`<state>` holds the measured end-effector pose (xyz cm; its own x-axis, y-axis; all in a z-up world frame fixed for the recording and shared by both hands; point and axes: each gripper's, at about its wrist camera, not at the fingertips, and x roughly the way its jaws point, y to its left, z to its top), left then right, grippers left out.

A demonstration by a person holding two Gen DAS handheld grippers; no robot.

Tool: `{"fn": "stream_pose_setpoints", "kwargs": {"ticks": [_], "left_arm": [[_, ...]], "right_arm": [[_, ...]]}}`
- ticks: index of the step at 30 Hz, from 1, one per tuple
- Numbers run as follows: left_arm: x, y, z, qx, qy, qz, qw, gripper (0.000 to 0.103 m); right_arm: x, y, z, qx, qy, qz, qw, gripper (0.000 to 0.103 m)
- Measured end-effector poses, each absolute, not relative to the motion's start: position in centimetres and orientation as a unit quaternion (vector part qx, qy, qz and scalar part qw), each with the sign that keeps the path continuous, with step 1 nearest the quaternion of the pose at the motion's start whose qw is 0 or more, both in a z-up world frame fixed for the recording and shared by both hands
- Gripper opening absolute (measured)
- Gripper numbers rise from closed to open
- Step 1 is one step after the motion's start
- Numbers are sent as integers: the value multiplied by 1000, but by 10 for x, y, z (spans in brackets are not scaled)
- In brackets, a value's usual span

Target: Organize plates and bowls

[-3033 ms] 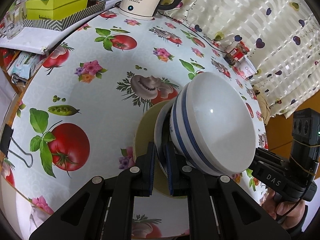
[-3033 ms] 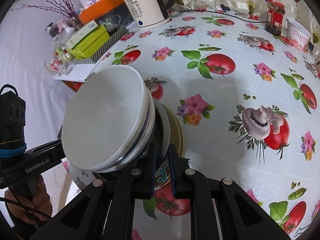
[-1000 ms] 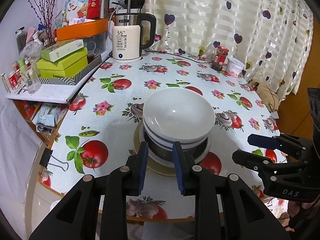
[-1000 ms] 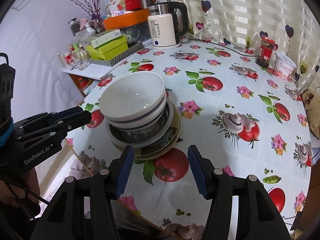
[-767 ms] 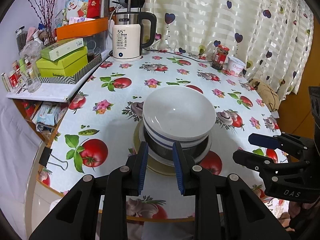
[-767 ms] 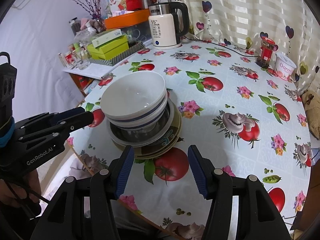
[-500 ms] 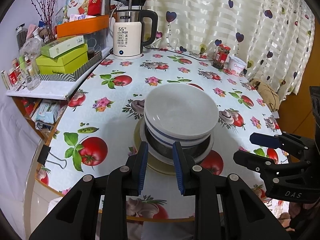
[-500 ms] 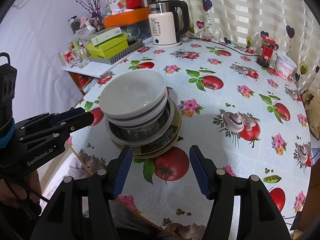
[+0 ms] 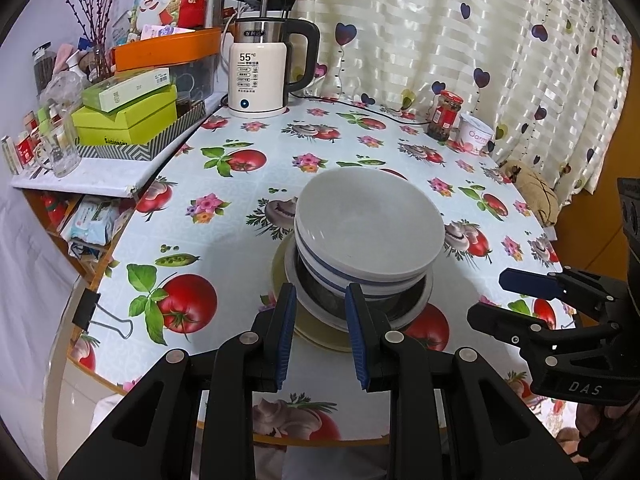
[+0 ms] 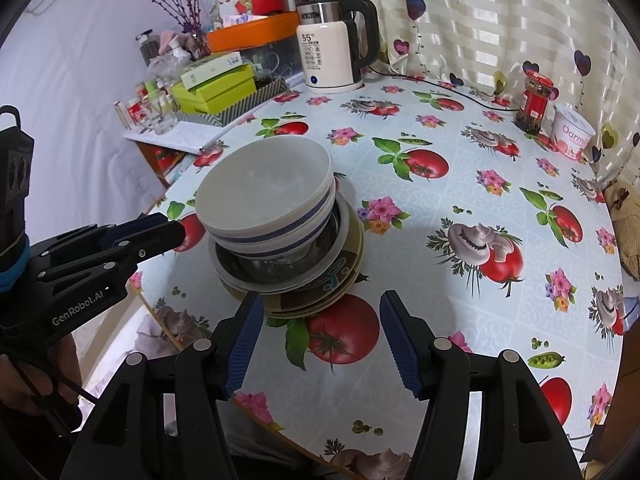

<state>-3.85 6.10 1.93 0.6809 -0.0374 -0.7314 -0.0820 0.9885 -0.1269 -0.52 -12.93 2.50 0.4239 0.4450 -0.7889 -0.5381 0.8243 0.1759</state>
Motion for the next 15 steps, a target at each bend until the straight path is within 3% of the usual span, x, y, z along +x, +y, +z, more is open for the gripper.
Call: {"fn": "stream_pose_setpoints", "kwargs": {"ticks": [15], "left_arm": [[-38,61,16,-78,402,11,912,26]], "right_arm": [[-3,-127,24,-52,451,291,842,61]]}}
